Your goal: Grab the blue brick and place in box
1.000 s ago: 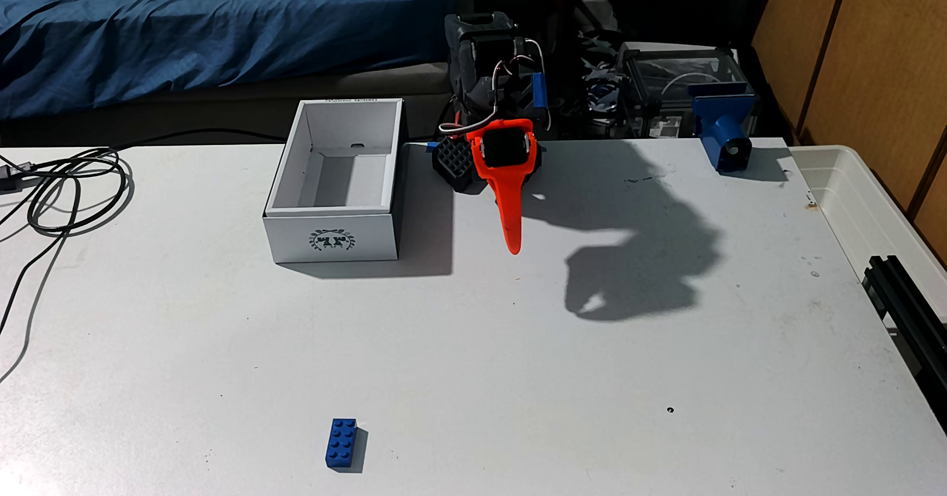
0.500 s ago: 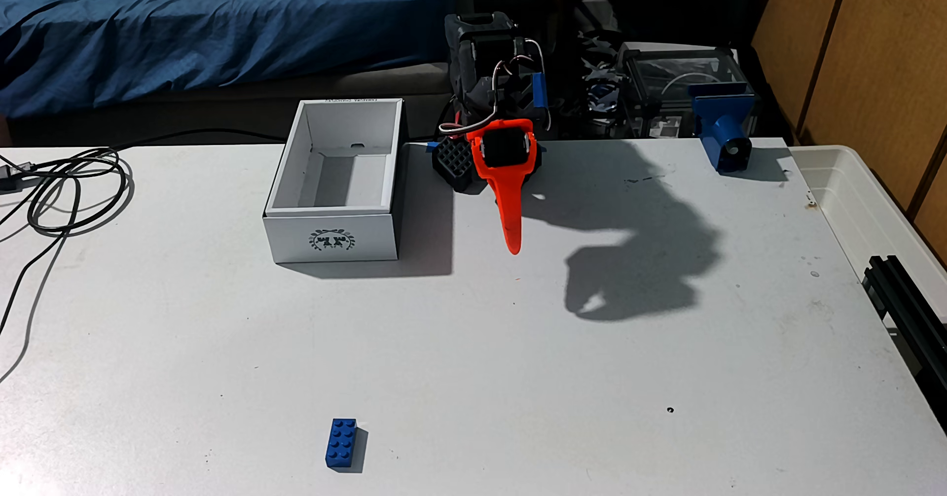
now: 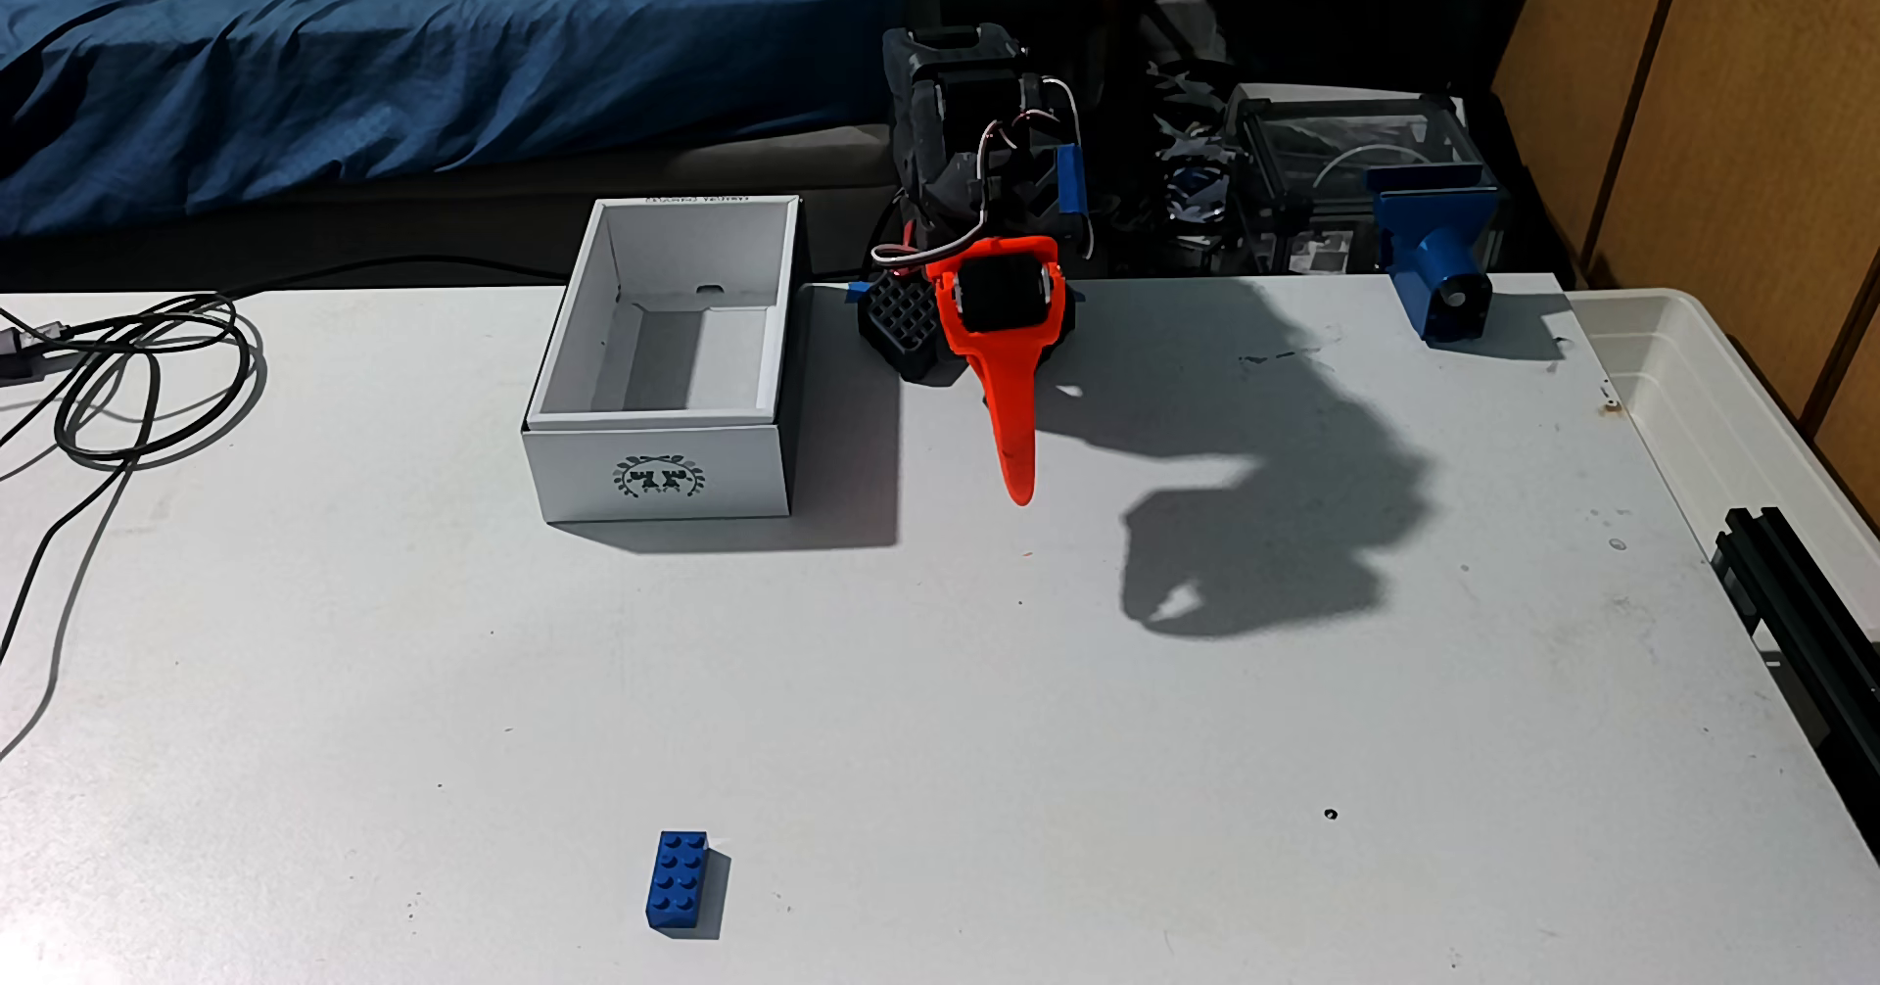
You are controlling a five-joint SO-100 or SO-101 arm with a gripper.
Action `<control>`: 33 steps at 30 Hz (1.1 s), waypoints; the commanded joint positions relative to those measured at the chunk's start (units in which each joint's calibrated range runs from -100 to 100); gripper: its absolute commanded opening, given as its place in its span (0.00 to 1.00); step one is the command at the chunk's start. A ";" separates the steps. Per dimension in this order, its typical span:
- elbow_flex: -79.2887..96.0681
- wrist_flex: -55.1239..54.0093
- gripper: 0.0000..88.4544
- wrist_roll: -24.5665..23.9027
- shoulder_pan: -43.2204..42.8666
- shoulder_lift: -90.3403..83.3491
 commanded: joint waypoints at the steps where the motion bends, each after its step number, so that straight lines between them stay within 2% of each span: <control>1: -0.17 0.05 0.01 0.19 -0.13 -0.76; 14: -1.24 -2.62 0.01 -0.13 -1.62 -0.76; 25: -12.60 -29.33 0.01 0.13 -1.55 -0.76; 33: -24.57 -53.29 0.01 0.13 -1.17 -0.76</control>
